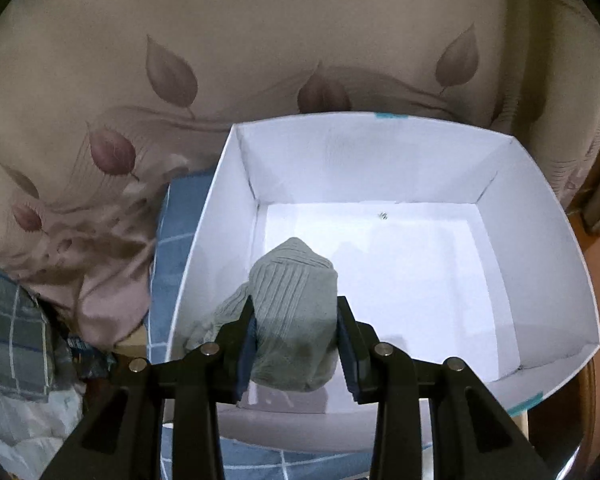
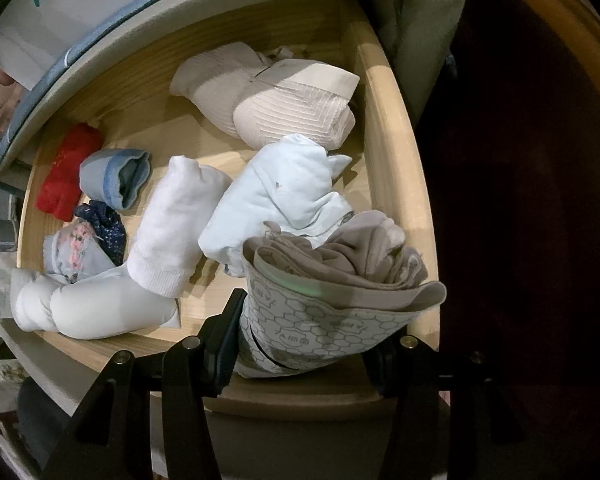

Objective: Take underwear out of drawer
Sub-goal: 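Carry the grey sock over the white box and open the left tool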

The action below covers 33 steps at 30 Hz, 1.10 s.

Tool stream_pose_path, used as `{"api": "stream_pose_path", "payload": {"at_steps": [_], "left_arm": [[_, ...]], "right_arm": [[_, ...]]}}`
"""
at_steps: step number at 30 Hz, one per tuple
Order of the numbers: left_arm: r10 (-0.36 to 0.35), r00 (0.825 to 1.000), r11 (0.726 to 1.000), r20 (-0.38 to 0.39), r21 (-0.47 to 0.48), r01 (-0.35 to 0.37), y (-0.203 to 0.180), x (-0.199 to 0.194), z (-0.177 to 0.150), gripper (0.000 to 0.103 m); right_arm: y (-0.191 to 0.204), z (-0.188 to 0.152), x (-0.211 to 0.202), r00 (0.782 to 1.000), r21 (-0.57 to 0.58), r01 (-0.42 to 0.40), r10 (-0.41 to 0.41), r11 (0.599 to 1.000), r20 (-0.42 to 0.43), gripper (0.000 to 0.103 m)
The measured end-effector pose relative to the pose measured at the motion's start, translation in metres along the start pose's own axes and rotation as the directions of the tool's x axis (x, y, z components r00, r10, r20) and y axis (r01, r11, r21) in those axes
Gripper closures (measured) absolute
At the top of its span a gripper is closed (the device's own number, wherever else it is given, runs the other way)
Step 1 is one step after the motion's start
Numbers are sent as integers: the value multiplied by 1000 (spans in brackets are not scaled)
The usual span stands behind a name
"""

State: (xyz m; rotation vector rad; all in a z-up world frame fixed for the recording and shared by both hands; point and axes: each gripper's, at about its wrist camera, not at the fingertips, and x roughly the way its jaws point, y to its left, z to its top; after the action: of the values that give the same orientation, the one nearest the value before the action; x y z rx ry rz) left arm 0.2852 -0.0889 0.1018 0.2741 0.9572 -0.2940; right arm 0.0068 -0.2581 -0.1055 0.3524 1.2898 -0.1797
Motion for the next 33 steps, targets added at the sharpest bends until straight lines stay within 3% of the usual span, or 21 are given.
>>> {"api": "stream_pose_path", "payload": {"at_steps": [19,33], "left_arm": [[59,993,985,-106,-155,-75,5,12,-30,67],[84,992,986,-95,-133,-96,-1,-1,-33,60]], "right_arm": [[0,-3,0,1000,5,0,0,1000,1,54],[-1,-3,-1,1000,5,5,-5,1000,10,54]]}}
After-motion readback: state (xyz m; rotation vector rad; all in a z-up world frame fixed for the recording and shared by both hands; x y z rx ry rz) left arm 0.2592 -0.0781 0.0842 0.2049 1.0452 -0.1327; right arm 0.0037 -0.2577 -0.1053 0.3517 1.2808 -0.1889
